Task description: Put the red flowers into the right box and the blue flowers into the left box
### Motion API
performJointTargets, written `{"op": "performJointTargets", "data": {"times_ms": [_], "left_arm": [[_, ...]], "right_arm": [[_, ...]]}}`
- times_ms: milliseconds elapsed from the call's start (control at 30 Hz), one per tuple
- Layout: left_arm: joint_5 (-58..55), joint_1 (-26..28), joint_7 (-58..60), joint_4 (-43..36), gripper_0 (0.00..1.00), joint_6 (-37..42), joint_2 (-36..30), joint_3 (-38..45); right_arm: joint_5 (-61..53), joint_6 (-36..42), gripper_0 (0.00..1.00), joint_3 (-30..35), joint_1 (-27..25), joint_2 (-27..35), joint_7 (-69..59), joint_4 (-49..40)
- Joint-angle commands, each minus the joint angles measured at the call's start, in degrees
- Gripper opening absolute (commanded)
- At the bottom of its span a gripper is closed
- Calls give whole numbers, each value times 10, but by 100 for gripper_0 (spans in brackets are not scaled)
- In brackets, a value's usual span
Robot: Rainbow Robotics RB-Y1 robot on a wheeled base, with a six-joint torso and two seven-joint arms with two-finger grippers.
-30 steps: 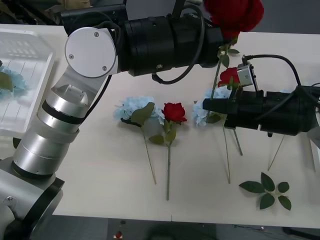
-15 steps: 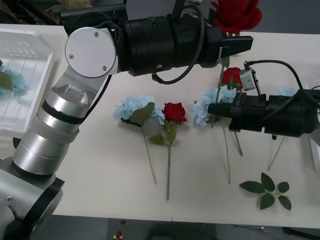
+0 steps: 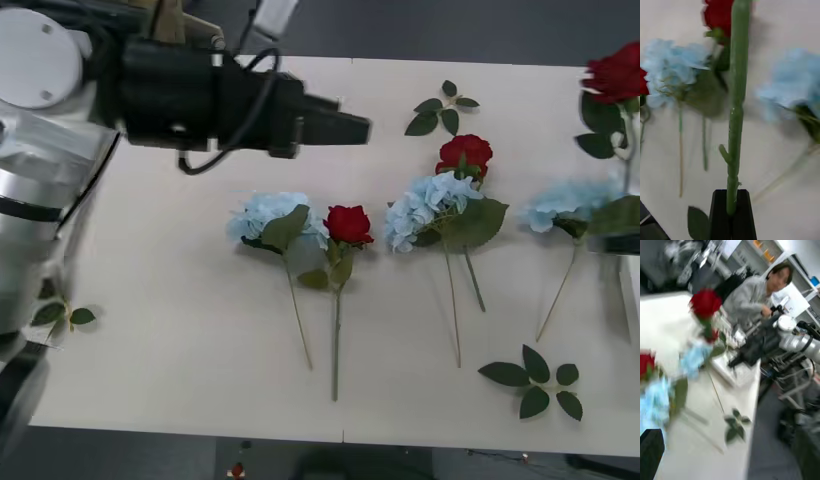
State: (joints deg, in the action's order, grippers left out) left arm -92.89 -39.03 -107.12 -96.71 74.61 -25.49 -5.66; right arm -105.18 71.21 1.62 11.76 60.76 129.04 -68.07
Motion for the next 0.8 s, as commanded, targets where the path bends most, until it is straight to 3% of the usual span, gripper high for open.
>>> {"op": "performJointTargets", "data": {"times_ms": [33, 167, 367, 433, 600, 700, 800], "left_arm": [[25, 4, 154, 15, 100, 132, -56, 27], [91, 26, 247, 10, 100, 222, -72, 18], [158, 55, 310, 6, 100, 228, -72, -80], [176, 62, 337, -3, 100, 214, -73, -109], [230, 72, 393, -13, 100, 93, -69, -209], [285, 72, 411, -12, 100, 43, -54, -246], [338, 67, 410, -10, 100, 43, -33, -246]], "right_arm": [[58, 28, 0, 44, 13, 42, -48, 71], [125, 31, 0, 80, 13, 62, -79, 114], [218, -28, 0, 85, 13, 76, -96, 152], [224, -51, 0, 80, 13, 76, -99, 160], [235, -108, 0, 45, 13, 75, -103, 171], [237, -136, 58, 21, 13, 75, -101, 171], [235, -138, 76, 4, 13, 76, -99, 169]]}}
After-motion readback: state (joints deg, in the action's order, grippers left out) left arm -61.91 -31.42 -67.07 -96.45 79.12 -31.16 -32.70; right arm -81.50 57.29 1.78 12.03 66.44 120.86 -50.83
